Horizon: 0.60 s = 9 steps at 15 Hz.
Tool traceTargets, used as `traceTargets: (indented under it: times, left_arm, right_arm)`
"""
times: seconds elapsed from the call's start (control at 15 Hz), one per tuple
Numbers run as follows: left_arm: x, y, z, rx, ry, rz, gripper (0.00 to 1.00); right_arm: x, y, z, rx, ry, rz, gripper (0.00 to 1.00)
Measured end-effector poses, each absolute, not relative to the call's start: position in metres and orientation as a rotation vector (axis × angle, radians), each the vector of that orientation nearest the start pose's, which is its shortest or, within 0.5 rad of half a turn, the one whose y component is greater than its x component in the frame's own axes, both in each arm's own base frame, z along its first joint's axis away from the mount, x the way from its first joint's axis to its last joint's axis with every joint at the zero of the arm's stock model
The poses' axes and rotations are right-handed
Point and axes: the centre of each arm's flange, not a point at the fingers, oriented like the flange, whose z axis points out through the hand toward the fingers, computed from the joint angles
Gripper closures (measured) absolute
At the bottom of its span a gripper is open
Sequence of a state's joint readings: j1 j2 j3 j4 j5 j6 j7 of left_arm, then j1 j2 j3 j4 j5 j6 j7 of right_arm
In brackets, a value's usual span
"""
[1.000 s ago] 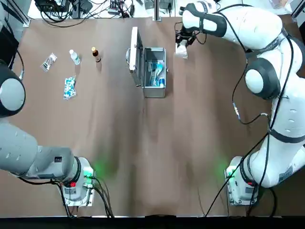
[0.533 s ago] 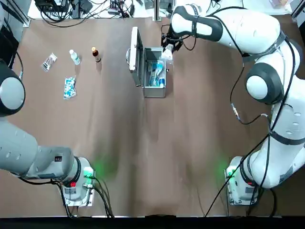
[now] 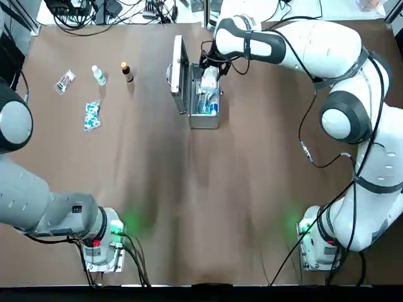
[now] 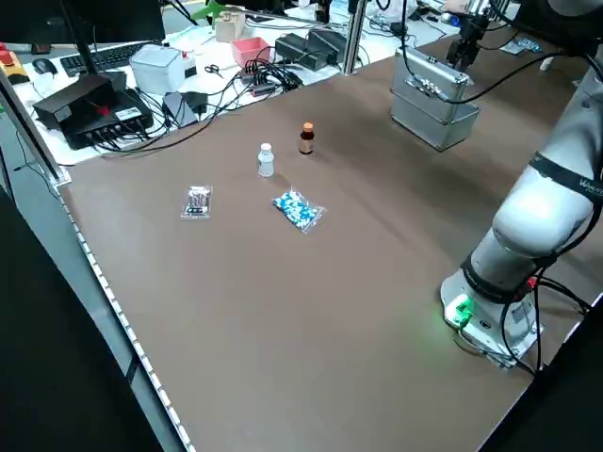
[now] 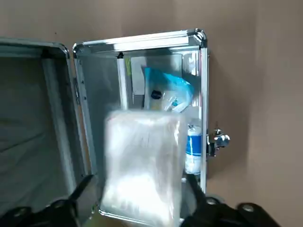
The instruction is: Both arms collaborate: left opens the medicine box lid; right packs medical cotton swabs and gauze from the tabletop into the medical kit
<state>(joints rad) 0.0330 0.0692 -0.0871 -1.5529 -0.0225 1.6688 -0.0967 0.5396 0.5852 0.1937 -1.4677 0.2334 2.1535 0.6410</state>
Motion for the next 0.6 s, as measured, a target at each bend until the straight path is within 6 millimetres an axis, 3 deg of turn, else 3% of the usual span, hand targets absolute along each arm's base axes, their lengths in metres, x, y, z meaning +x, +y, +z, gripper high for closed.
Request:
traceTargets:
  times: [0.07,0.2,0.4,0.53,0.6]
  left_arm:
    - [0.584,-0.032,0.603,-3.172,-0.071,-0.071,0.0]
    - [0.584,-0.032,0.603,-3.172,-0.071,-0.076,0.0]
    - [0.584,-0.032,0.603,-3.172,-0.071,-0.078,0.0]
    - [0.584,-0.032,0.603,-3.172,-0.07,-0.079,0.0]
    - [0.584,-0.033,0.603,-3.172,-0.068,-0.08,0.0]
  right_arm:
    - [0.545,0.472,0.356,-2.829,0.108,0.158,0.1]
    - [0.545,0.472,0.354,-2.829,0.122,0.16,0.04]
    - [0.55,0.467,0.354,-2.832,0.136,0.155,0.03]
    - [0.557,0.453,0.355,-2.851,0.161,0.18,0.03]
    - [0.567,0.436,0.361,-2.866,0.187,0.199,0.03]
